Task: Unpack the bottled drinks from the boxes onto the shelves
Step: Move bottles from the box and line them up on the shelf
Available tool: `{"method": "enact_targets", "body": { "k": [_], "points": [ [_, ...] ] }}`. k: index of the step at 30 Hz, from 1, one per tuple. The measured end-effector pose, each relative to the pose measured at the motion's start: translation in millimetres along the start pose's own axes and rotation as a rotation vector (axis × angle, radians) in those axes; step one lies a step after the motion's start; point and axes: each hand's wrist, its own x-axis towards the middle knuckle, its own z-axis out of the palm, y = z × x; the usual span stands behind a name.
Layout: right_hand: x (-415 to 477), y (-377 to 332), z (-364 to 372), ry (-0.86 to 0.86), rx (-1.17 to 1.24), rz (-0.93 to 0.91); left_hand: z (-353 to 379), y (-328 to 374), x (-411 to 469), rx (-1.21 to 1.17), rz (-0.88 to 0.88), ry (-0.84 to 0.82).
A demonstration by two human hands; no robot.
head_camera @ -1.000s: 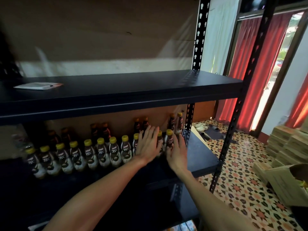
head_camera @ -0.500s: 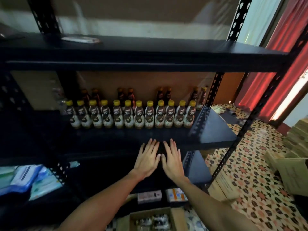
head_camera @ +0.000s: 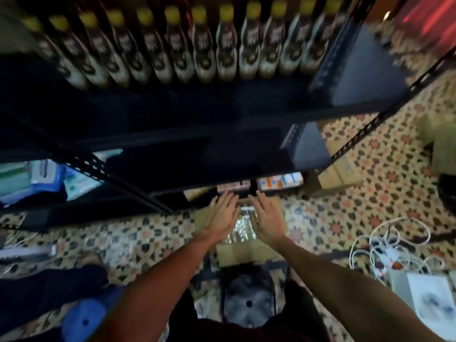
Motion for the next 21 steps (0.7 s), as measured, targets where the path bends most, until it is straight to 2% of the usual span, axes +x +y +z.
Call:
{"method": "enact_targets", "body": {
  "k": [4,10,16,18,21],
  "points": [
    [-15.3,38.9,46.1,-0.179,0.064,0.174,67.7,-18.9,6.6,-0.065,-0.069,-0.189],
    [-15.4,103.2,107.2,-0.398,0.048,0.304,159.1,-45.0,27.3,-0.047,-0.124,-0.324],
    [15.8,170.0,189.2,-0.44,0.08,0.382,255.6,-78.6,66.2,-0.048,-0.177,-0.416],
    [29.7,192.7,220.6,-0.436,0.104,0.376,293.5,-94.6,81.5,-0.053,-0.19,-0.429],
    [51.6,232.9,263.6,-0.519,0.094,0.337,349.8,-116.1,98.0,-0.051,-0.229,-0.445]
  ]
}}
